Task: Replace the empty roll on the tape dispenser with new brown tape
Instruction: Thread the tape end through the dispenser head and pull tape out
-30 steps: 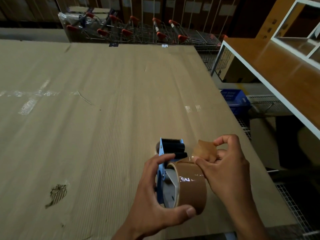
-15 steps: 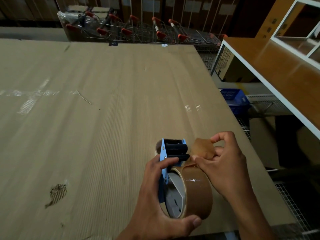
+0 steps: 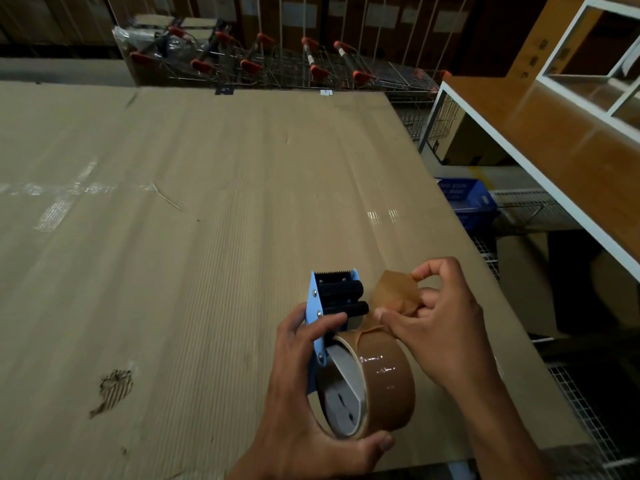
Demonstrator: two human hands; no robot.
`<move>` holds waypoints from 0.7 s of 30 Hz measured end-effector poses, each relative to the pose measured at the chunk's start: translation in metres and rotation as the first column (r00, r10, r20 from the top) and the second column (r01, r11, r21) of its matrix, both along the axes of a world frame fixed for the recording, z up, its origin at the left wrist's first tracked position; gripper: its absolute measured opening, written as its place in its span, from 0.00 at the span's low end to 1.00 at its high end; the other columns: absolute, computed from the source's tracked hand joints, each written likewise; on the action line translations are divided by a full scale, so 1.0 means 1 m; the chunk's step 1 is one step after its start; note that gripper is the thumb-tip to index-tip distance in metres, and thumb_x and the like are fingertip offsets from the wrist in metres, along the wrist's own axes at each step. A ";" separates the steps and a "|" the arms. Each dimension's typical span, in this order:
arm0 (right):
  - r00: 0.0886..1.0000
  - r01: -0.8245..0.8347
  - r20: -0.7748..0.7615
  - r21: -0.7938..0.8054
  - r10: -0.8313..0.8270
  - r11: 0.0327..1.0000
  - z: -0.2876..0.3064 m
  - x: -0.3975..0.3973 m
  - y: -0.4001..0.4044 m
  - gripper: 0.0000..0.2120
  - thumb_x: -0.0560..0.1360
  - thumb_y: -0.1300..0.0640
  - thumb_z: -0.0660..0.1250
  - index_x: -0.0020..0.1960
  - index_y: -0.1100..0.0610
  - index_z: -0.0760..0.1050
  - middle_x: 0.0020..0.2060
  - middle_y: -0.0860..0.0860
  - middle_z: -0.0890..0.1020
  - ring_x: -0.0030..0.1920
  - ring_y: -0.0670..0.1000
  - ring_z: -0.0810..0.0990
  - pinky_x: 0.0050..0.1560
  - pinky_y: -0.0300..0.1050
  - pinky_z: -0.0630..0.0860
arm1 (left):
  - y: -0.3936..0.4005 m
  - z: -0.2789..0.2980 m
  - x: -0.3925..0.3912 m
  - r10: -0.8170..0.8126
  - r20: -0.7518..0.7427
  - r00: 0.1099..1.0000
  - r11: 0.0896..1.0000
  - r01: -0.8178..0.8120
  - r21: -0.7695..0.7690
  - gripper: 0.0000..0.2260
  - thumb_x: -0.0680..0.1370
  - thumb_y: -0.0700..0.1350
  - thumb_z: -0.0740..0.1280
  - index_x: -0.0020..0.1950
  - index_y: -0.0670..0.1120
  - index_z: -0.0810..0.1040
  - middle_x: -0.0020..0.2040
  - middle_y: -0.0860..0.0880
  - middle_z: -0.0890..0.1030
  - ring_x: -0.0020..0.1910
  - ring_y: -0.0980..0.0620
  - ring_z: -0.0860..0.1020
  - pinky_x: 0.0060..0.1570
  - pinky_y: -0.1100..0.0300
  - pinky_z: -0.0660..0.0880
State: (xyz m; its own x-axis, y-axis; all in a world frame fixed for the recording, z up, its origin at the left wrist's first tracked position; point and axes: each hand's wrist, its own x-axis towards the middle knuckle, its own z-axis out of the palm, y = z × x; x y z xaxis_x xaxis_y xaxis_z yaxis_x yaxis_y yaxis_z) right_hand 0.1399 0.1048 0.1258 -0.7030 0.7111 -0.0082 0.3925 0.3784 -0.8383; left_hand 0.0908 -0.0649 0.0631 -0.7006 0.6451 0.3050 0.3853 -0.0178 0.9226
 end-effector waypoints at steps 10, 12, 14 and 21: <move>0.993 0.000 -0.120 -0.040 -0.005 0.999 -0.003 0.001 -0.002 0.27 0.62 0.65 0.79 0.51 0.51 0.66 0.33 0.48 0.85 0.33 0.43 0.85 0.35 0.42 0.82 | 0.000 -0.007 0.003 -0.003 0.045 0.999 1.000 0.003 -0.006 0.46 0.53 0.61 0.80 0.69 0.69 0.66 0.74 0.56 0.64 0.73 0.62 0.68 0.56 0.75 0.76; 0.989 0.008 -0.149 -0.041 -0.014 0.999 -0.003 0.003 -0.004 0.27 0.62 0.65 0.79 0.51 0.52 0.66 0.31 0.46 0.83 0.33 0.41 0.84 0.33 0.36 0.80 | 0.000 -0.008 0.003 -0.010 0.068 0.998 1.000 0.010 0.010 0.46 0.53 0.63 0.80 0.69 0.70 0.66 0.72 0.62 0.65 0.73 0.62 0.68 0.60 0.74 0.75; 0.985 0.020 -0.168 -0.031 -0.025 0.999 -0.001 0.004 -0.005 0.27 0.62 0.65 0.79 0.52 0.52 0.66 0.30 0.42 0.80 0.33 0.39 0.84 0.31 0.32 0.79 | 0.000 -0.009 0.003 -0.007 0.076 0.997 1.000 0.007 0.012 0.46 0.54 0.65 0.79 0.70 0.69 0.66 0.72 0.64 0.65 0.73 0.63 0.68 0.63 0.74 0.73; 0.996 -0.031 -0.084 0.001 0.031 1.000 0.001 0.005 0.001 0.27 0.63 0.63 0.78 0.53 0.50 0.65 0.35 0.47 0.84 0.35 0.44 0.85 0.36 0.41 0.83 | 0.004 -0.001 0.006 -0.022 0.101 0.995 1.000 0.019 0.025 0.43 0.57 0.73 0.76 0.69 0.70 0.65 0.71 0.70 0.64 0.71 0.70 0.67 0.57 0.79 0.73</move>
